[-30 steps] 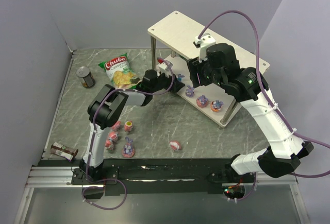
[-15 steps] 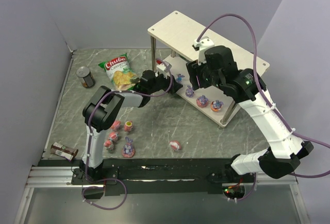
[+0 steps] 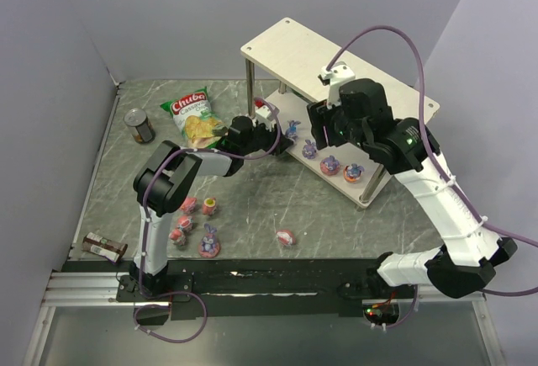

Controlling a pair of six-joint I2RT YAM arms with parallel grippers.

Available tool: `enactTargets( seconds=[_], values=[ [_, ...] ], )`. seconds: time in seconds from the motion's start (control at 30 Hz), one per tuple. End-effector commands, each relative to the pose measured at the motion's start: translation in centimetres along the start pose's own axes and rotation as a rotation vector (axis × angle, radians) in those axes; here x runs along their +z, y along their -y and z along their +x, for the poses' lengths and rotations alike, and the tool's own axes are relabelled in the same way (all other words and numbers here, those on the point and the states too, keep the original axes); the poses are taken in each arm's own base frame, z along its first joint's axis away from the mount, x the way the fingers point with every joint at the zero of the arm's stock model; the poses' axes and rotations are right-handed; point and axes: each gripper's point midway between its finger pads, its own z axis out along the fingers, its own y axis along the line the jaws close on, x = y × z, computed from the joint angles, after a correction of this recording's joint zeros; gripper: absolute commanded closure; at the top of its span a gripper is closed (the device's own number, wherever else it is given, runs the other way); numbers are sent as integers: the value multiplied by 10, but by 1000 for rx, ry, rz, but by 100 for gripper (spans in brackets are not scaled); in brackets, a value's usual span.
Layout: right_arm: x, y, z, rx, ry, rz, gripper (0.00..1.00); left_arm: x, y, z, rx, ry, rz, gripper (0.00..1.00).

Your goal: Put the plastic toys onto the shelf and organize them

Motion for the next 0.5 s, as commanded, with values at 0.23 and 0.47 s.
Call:
enactTargets(
  seconds=[0.23, 0.47],
  values=[
    [-9, 1, -7, 22, 55, -3, 29, -11, -11, -21, 44, 21, -57, 38],
    [-7, 0, -5, 22, 51, -12, 29, -16, -11, -19, 71, 14, -62, 27]
  ],
)
